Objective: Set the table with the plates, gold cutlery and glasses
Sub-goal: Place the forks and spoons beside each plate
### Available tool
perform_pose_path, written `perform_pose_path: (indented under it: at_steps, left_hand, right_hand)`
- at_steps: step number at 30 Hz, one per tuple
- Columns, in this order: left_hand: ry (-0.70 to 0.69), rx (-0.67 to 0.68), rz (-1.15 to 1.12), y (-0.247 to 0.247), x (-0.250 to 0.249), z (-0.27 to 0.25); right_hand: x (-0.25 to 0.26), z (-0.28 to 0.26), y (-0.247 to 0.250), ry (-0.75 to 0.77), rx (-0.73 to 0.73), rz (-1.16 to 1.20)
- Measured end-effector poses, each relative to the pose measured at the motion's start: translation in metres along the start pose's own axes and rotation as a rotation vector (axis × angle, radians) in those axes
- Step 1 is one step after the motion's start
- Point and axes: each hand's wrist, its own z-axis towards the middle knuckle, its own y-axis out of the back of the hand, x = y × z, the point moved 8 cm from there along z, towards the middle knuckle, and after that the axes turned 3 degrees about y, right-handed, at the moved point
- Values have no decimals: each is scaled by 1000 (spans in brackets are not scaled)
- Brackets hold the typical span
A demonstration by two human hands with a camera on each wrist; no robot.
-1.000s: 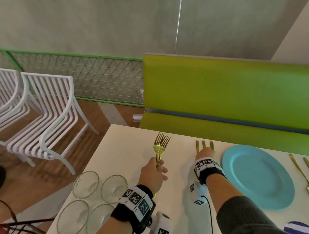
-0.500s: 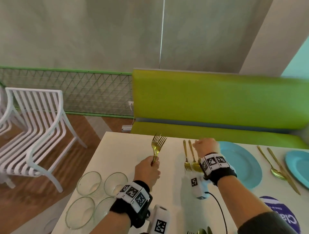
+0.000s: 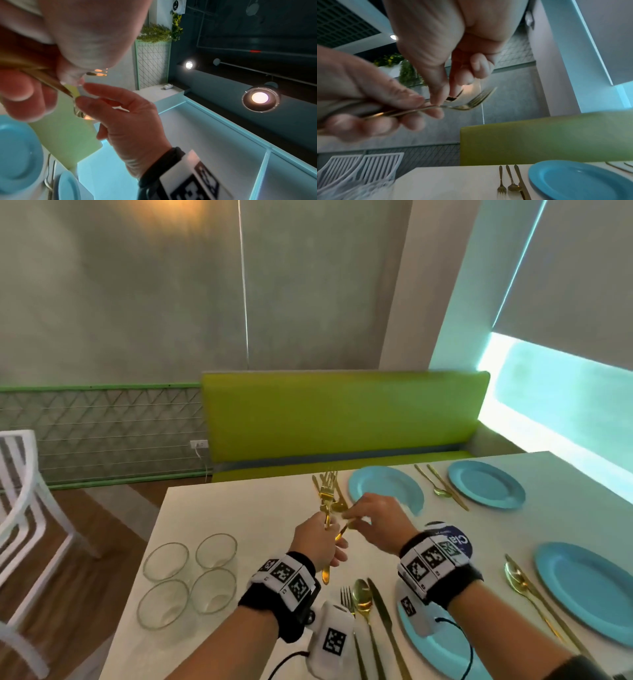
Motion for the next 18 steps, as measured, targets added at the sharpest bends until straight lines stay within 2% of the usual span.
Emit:
perform_pose_path:
  at_steps: [1,2,4,7,9,11,14,18]
  left_hand:
    - [-7,23,26,-7,-2,-4]
    - [-13,41,53,-14,-4,-7]
    - [-19,74,86,-26,-7,-12]
    - [-25,142,134,-44,-11,-11]
    - [-36,151,155,-52,-17,-5]
    - [-70,96,176,-56,-26,8]
    - [-125,-59,226,-50,-37,35]
    - [-77,-184,196,-59,-47,87]
  right_hand:
    - [10,-7,1,70,11,-59]
    - [13,-14,-1,79,71,-96]
    - [4,-26,-1,-15,160,-180]
    - [-3,-39,8,-21,227,-225]
    - [-21,-44,9,-129,328,-261]
    - [-49,-49,8,-242,402,-252]
    - [-103,-58,8,-414,416,-242]
    - [-200,-63,17,-614,419,-191]
